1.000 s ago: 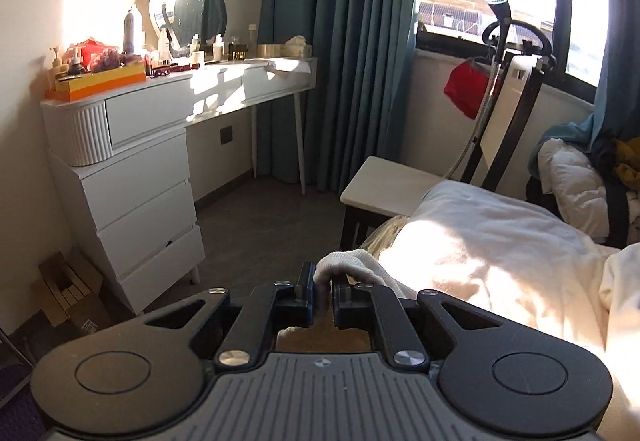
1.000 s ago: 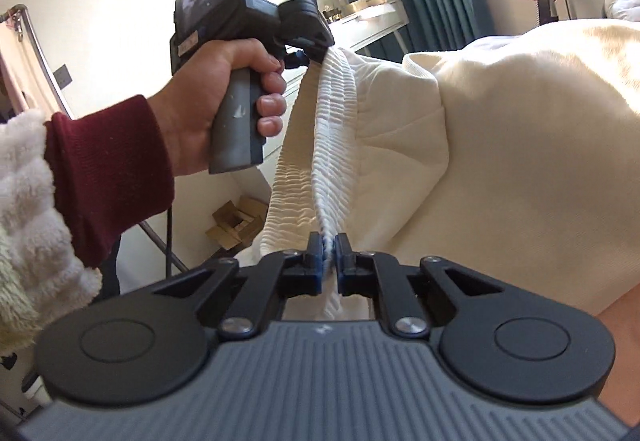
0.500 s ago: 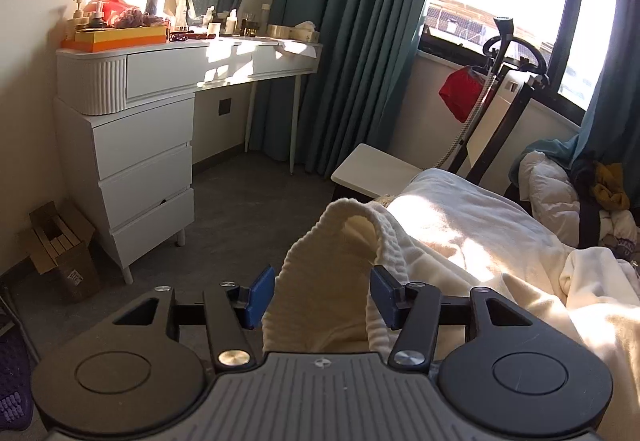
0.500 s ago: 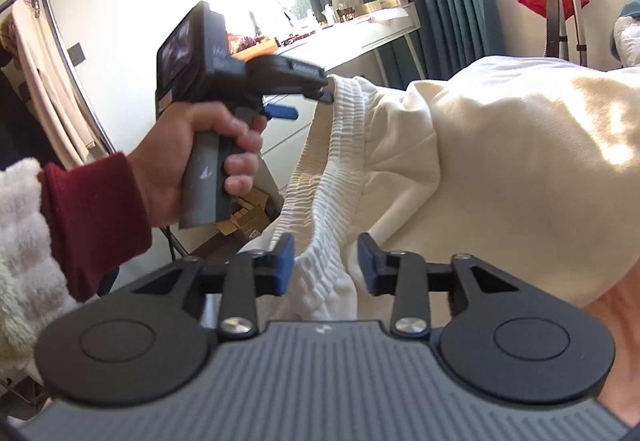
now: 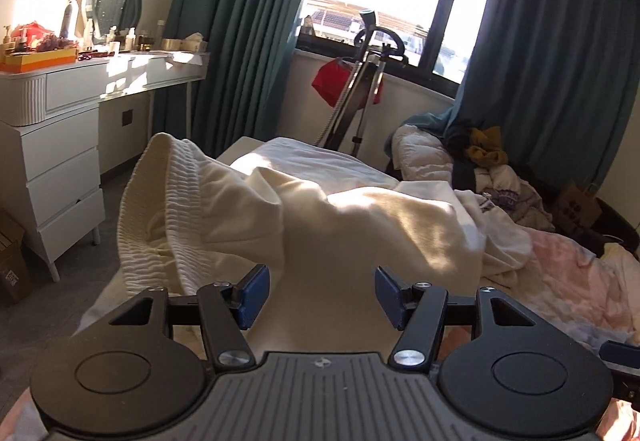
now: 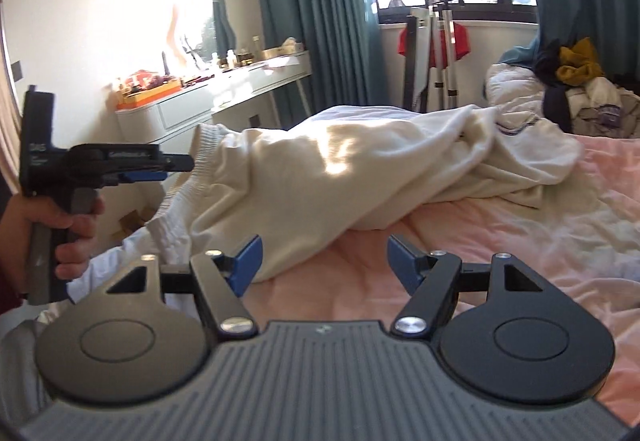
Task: Fold clothes
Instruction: 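Open both grippers and lay the sweatpants flat on the duvet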
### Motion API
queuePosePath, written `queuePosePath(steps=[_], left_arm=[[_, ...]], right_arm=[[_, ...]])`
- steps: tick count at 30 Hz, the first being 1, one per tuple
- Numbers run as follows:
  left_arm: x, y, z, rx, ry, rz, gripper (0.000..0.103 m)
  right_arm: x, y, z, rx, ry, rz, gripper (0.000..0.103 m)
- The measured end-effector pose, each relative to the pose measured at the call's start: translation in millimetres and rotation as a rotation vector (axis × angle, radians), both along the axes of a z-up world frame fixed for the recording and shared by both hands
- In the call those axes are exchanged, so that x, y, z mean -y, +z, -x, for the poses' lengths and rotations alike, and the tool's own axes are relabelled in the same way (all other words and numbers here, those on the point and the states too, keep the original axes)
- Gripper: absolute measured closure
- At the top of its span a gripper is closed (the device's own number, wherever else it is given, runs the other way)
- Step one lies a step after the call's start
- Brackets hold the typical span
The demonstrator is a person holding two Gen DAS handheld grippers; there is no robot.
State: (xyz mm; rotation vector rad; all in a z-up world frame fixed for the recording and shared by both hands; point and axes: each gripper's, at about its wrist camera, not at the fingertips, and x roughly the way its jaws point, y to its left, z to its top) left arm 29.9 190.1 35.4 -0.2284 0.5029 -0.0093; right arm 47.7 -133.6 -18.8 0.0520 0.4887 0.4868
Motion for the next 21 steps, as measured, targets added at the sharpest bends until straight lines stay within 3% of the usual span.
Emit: queuePosePath(steps=[4, 10, 17, 21], left_arm=[[64.6, 4.5, -11.4, -0.004, -0.094, -0.032, 0.042], [150.3, -8.6, -63.9, -0.033, -0.189, -0.092, 0.042], [236.2, -54.8, -157.1, -0.053, -0.215, -0.229, 0.042], [278.1, -78.6, -214.6, -0.043, -0.205, -0.29, 0.042]], right_arm=[[50.3, -4.8, 0.0, 0.0, -0.149, 0.023, 0.032], [99.3, -12.1, -3.1, 0.03, -0.305, -0.014, 0.032], [149.6, -21.2, -7.3, 0.082, -0.463, -0.065, 0.032], [162.0, -32.1, -23.7, 0.069, -0.48, -0.099, 0.032]])
